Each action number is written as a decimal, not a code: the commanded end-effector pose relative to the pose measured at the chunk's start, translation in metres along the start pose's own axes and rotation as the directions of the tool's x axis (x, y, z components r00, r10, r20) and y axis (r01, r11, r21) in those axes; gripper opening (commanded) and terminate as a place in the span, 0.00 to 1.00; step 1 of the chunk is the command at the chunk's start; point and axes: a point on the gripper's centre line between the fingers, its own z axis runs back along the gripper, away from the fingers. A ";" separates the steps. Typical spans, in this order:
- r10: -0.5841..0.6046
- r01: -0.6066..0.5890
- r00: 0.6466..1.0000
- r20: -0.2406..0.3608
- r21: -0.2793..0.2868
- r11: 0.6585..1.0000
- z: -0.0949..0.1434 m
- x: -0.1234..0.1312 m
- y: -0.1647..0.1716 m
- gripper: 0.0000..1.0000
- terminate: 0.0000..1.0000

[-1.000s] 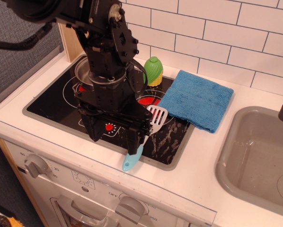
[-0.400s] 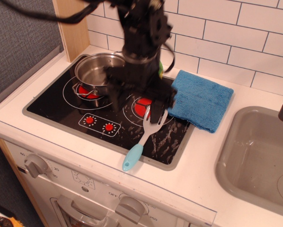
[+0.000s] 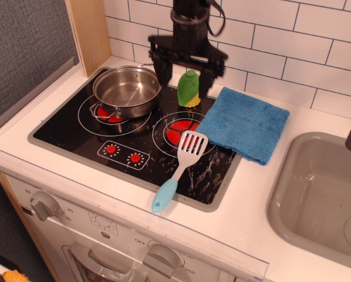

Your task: Moving the green object in front of the pot.

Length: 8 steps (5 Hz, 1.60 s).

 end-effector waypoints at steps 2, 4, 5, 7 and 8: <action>0.031 -0.030 0.999 0.018 -0.064 0.997 -0.016 0.044 0.010 1.00 0.00; -0.016 0.017 1.000 0.012 -0.098 0.995 -0.023 0.037 -0.013 0.00 0.00; -0.010 0.012 1.000 0.028 -0.086 0.996 -0.016 0.040 -0.004 0.00 0.00; 0.016 -0.006 0.991 0.130 -0.080 0.997 0.040 0.015 0.046 0.00 0.00; 0.030 -0.005 0.982 0.187 -0.131 0.991 0.053 -0.019 0.073 0.00 0.00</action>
